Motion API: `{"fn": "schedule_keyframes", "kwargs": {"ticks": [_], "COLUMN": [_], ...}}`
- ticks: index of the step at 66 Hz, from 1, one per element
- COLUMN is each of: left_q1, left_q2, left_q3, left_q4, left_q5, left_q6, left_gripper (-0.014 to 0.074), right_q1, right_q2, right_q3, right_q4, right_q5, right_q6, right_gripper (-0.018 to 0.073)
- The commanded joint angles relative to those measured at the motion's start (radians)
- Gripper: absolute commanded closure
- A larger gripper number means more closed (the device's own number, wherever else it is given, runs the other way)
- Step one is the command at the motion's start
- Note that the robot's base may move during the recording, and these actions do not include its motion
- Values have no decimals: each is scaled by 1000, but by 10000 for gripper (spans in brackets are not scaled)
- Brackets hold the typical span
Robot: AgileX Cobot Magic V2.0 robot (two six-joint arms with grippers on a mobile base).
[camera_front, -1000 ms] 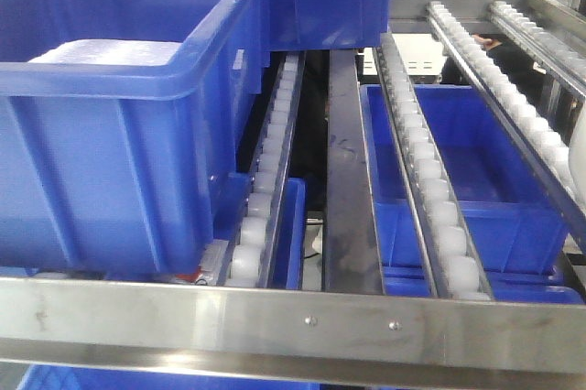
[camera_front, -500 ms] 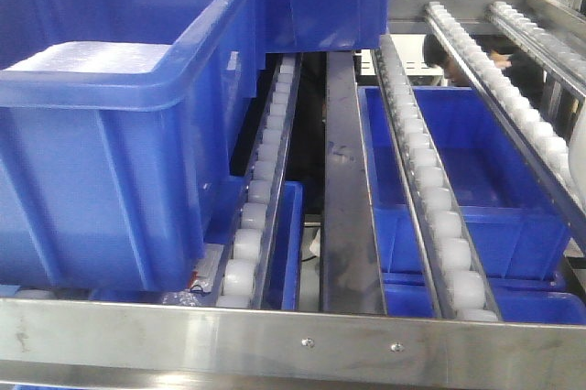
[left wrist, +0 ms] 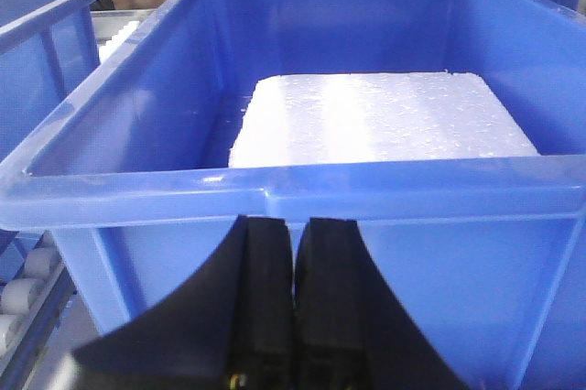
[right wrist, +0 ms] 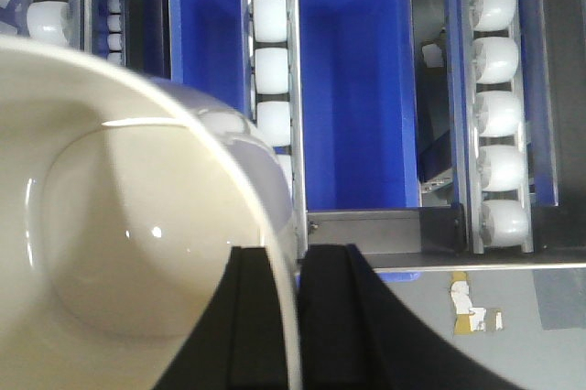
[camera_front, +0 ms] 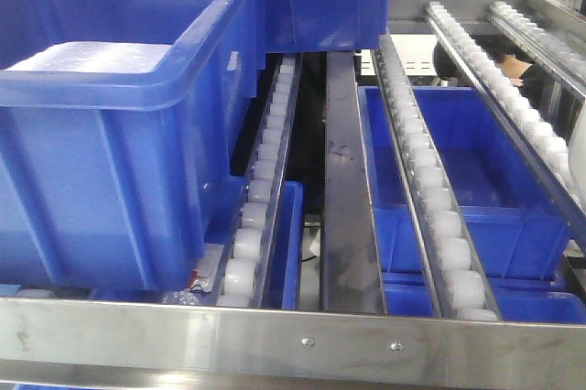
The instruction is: Move white bin to right shelf second layer
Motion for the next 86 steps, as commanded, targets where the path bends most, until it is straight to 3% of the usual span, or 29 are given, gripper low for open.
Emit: {"fn": "schedule_keyframes", "kwargs": {"ticks": [1, 25, 46, 61, 86], "left_q1": [-4, -4, -4, -4, -4], "left_q2": [-14, -14, -14, -14, -14], "left_q3": [37, 37, 37, 37, 37], "left_q4": [-6, -6, -6, -6, -6], "left_q5": [-84, -84, -84, -84, -84], "left_q6": [-3, -3, -3, -3, -3], "left_gripper": [512, 512, 512, 512, 512], "right_q1": [0, 0, -1, 0, 2], "right_q2": [-6, 54, 288, 409, 471], "right_q3": [-30, -35, -91, -90, -85], "right_q4": [2, 93, 99, 116, 114], "right_q5": [-64, -187, -255, -349, -366], "right_q6": [-2, -13, -161, -178, -179], "right_gripper": [510, 510, 510, 510, 510]}}
